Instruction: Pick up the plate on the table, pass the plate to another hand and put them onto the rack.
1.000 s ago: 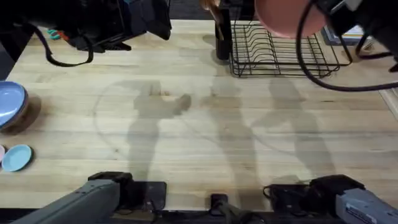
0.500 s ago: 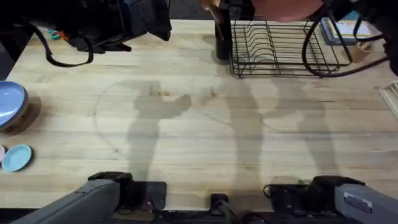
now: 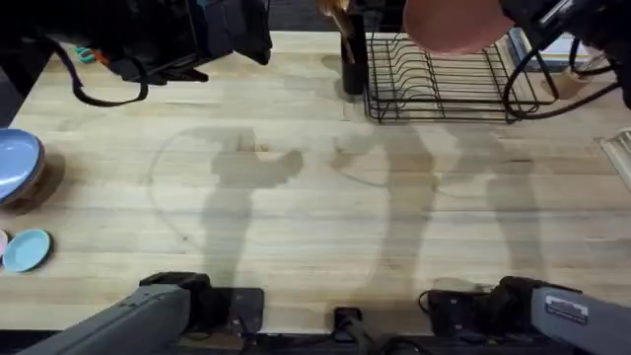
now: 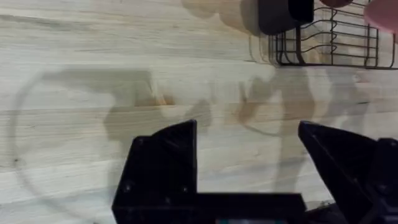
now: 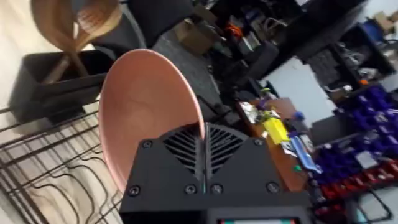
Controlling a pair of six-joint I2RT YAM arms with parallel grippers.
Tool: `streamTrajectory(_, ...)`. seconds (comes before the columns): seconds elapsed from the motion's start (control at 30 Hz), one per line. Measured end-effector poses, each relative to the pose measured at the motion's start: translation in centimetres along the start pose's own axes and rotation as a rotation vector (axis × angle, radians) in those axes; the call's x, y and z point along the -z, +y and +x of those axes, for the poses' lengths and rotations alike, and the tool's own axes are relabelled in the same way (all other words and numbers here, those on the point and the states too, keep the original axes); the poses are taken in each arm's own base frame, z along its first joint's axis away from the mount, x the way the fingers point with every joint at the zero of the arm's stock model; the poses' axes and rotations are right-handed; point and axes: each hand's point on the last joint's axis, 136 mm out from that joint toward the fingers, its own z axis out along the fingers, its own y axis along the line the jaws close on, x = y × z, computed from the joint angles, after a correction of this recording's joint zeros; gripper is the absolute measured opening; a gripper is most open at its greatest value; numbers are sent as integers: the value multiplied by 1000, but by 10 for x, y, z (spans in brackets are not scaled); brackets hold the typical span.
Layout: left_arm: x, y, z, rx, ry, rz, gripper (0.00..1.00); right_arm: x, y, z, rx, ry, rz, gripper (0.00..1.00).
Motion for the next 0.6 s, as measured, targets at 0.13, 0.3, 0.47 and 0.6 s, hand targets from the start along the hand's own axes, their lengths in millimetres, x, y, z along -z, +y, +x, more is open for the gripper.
streamTrajectory(0.13,0,0,0,0,0,0,993,-8,13,10,-30,-9,-53,29)
streamTrajectory(0.3,0,0,0,0,0,0,993,-10,29,17,-60,-4,-117,29)
streamTrajectory(0.47,0,0,0,1,1,0,993,-10,42,23,-8,2,-167,29)
streamTrajectory(0.6,0,0,0,1,2,0,993,-15,49,34,25,11,-188,29)
